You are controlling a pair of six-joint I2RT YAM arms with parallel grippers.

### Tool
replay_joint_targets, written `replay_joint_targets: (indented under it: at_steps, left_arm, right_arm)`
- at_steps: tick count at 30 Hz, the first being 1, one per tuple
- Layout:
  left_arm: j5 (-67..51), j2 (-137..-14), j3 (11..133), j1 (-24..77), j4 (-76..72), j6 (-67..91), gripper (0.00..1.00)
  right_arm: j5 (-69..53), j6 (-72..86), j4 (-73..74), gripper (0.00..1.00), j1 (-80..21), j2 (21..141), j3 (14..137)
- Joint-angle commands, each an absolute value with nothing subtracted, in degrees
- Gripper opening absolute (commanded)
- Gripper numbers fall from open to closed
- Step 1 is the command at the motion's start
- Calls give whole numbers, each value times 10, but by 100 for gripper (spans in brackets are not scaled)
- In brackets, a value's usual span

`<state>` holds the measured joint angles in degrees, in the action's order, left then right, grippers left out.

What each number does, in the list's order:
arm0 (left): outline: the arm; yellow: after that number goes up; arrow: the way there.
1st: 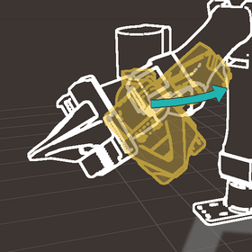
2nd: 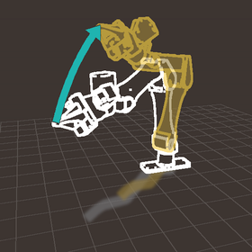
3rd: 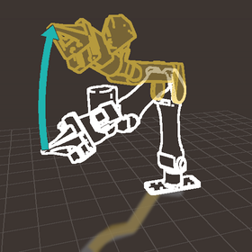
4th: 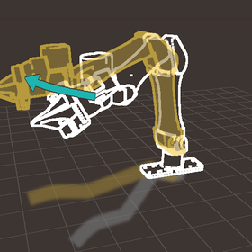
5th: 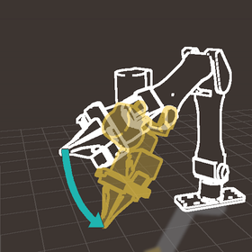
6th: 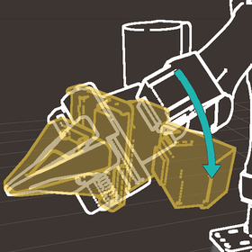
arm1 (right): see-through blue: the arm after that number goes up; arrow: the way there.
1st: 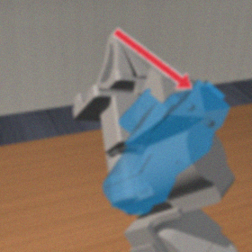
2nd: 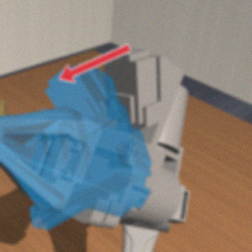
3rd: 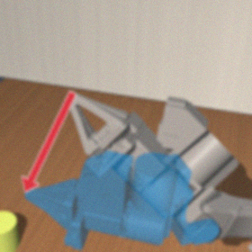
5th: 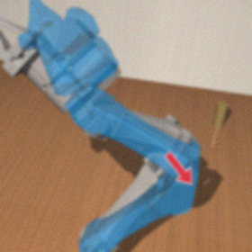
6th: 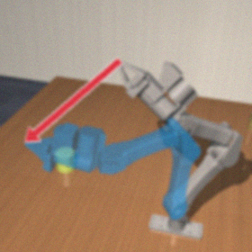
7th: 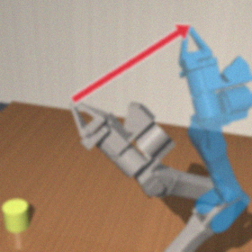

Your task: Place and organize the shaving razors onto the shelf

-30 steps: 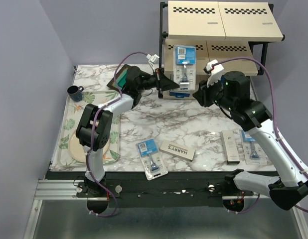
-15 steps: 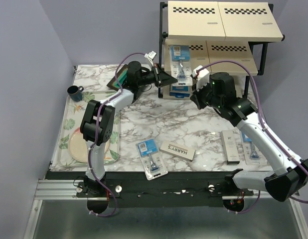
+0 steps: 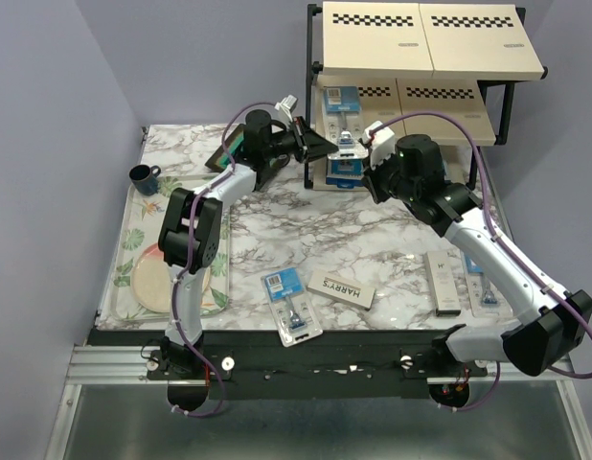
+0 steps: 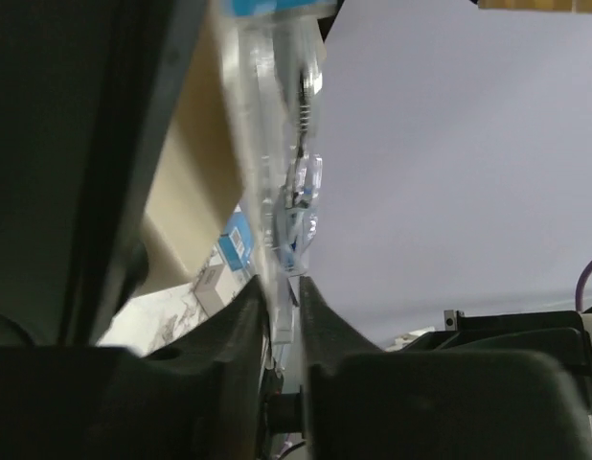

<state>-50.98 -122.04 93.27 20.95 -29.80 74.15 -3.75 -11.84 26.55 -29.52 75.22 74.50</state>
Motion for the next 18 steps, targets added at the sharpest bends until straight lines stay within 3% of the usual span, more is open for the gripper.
replay_joint_targets:
  at_steps: [1, 8, 18]
  left_arm:
    - [-502, -1234, 957, 196, -282, 751, 32]
    - [-504, -1231, 975, 193, -266, 733, 36]
    - [-487, -1190, 938, 189, -268, 703, 61]
  right_arm:
    - [-25, -116, 243, 1, -294, 753, 751]
    - [-22, -119, 236, 1, -293, 758, 747]
    - [-23, -123, 231, 1, -294, 767, 751]
